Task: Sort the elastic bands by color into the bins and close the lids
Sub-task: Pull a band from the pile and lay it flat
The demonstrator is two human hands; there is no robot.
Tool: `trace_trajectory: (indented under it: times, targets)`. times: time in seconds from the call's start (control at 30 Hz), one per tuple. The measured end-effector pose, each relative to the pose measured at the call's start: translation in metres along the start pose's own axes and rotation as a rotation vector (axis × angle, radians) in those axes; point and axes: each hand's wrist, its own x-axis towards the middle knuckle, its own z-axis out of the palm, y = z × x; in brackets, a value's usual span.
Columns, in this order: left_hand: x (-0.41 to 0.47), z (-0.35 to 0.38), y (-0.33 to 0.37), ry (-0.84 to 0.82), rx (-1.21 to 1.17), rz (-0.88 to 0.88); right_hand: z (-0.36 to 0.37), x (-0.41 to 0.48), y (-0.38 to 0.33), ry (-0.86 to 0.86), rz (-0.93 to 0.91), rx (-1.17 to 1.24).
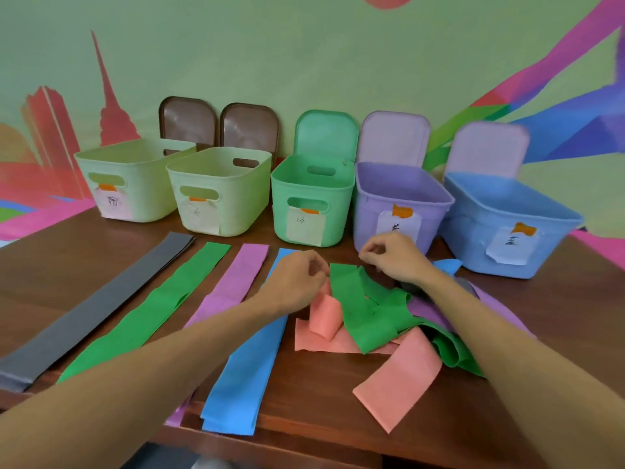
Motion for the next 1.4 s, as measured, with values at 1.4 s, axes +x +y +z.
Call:
trace_trajectory:
  times: [1.4]
  targets:
    - [0.03,-0.01,0.044,0.171,-0.68,0.032,-0.038,-0.005,-0.054,0.365,-0.217,0.421]
